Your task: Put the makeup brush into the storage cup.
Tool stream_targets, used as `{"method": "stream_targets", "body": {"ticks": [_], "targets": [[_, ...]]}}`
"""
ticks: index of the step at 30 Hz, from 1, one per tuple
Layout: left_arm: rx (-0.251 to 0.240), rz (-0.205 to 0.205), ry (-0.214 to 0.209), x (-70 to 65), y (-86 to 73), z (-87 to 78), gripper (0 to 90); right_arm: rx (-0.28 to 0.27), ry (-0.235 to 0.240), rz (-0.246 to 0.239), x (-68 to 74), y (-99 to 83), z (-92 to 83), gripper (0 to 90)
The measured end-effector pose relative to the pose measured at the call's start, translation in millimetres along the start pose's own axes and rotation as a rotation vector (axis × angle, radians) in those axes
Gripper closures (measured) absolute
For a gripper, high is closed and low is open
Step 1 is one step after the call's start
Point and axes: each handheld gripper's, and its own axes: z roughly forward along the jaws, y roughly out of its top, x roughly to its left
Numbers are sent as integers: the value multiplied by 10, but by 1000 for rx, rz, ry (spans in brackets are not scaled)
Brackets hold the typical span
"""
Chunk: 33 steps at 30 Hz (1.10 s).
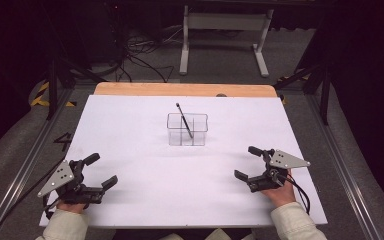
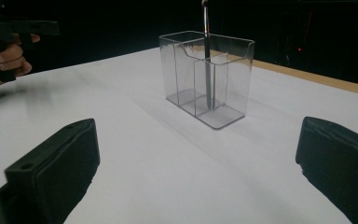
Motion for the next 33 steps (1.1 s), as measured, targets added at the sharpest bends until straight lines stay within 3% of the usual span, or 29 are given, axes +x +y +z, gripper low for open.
{"method": "stream_targets", "body": {"ticks": [5, 9, 18, 24, 33], "targets": [[22, 5, 4, 1, -19, 19, 2, 18, -8, 5, 11, -71, 10, 1], [36, 51, 26, 5, -30, 28, 1, 29, -8, 11, 15, -115, 18, 0], [78, 27, 30, 69, -125, 70, 0, 40, -1, 11, 46, -170, 53, 1], [113, 44, 11, 69, -143, 103, 1, 31, -22, 26, 36, -178, 46, 1], [121, 25, 0, 73, -142, 110, 1, 11, -27, 51, 35, -164, 25, 1]]}}
